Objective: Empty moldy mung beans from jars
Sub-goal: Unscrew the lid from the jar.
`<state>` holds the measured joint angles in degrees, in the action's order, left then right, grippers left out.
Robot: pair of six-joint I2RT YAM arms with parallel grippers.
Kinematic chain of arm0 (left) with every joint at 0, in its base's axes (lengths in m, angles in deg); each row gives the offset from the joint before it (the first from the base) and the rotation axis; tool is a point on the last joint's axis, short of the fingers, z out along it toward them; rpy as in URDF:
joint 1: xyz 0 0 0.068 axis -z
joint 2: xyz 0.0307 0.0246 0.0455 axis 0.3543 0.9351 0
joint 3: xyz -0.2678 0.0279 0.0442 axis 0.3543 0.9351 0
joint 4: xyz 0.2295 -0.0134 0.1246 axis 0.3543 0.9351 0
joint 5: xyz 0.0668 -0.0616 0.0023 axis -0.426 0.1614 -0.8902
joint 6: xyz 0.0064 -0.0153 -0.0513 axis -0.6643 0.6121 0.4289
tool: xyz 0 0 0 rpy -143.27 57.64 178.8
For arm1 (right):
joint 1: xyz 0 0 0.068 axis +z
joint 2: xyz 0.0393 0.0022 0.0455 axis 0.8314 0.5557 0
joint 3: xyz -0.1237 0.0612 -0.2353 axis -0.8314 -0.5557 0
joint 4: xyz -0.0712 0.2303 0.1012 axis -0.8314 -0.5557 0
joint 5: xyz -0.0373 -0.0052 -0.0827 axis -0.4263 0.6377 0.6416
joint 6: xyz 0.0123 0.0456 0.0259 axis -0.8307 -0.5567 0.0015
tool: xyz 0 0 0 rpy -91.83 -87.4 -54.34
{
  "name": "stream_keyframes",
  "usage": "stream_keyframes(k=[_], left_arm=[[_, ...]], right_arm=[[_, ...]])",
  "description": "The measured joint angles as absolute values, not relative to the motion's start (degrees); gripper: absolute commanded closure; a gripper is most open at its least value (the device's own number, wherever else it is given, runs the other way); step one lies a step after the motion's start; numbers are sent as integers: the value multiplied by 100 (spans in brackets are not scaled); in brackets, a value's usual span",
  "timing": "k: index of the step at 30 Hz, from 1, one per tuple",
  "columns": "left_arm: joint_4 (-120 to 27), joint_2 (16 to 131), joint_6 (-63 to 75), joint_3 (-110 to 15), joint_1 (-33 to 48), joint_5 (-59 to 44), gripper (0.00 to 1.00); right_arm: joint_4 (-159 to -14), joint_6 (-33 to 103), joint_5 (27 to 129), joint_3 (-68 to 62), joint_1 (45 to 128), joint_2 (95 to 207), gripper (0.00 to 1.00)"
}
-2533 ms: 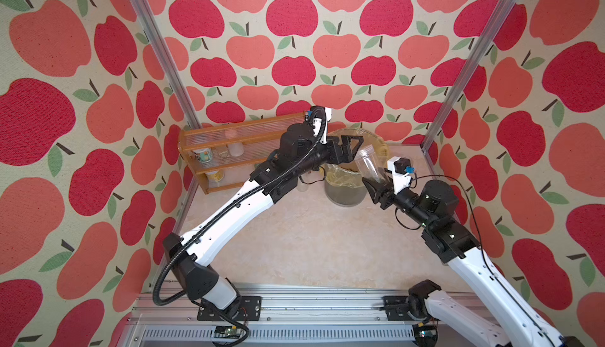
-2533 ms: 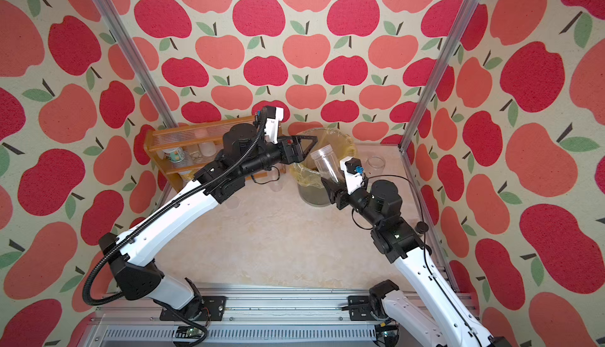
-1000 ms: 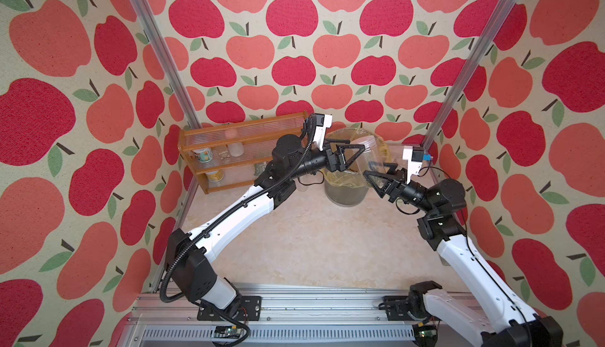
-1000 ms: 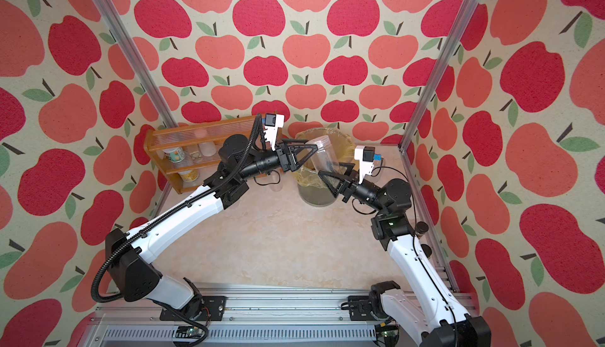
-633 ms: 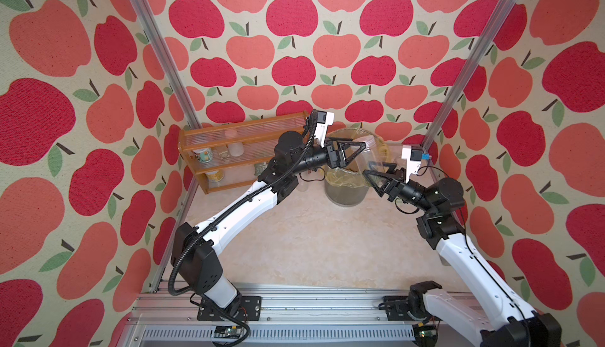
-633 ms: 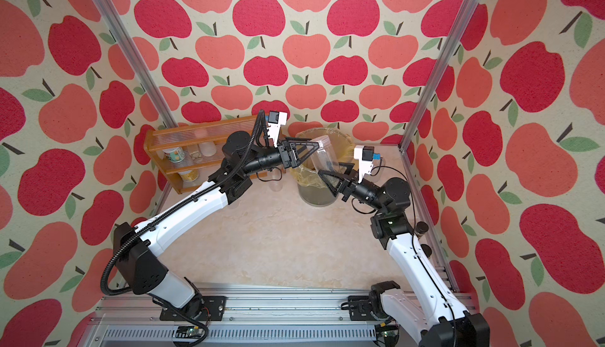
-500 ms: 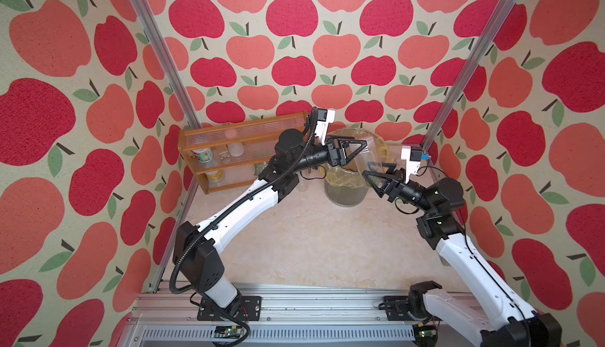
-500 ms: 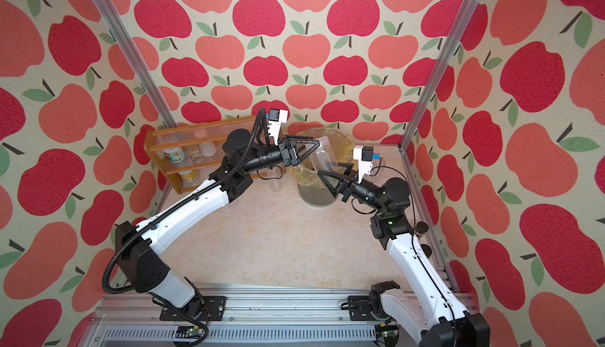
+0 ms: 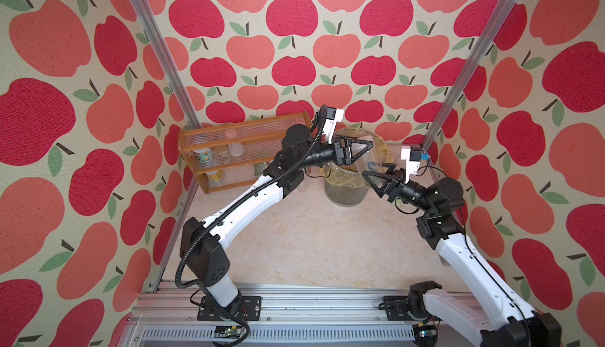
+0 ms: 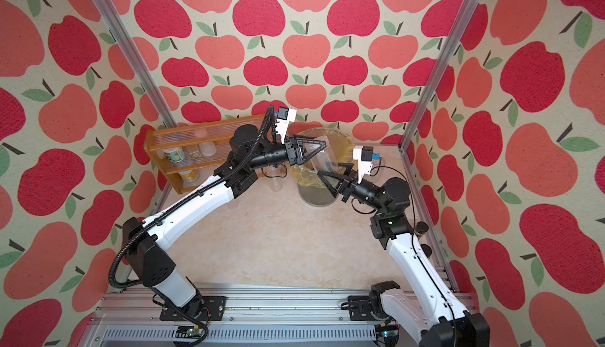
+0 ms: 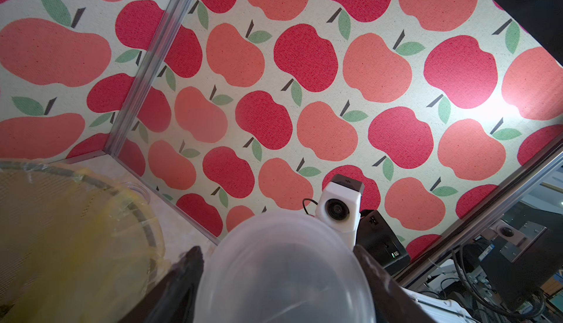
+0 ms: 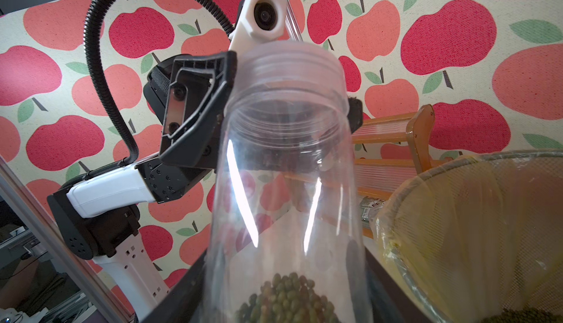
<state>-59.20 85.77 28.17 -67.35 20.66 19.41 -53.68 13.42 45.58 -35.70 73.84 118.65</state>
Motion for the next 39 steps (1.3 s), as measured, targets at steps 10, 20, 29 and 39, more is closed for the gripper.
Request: stream_keyframes(k=[10,20,29,39], left_arm=[[-5913,8664,2859,-6813,2075,1987,41],[-5332,8820,2878,-7071,2099,1773,45],[-4215,8962,2911,-7615,2245,1207,46],[-3102,9368,2996,-8533,2385,411,46]], right_arm=[[-5370,1364,4628,-3583,7384,11884,63],[-6282,2241,5202,-3548,7481,11653,67],[-7829,3723,6593,-3213,7920,11264,68],[-8539,4446,7476,-2899,8123,11334,69]])
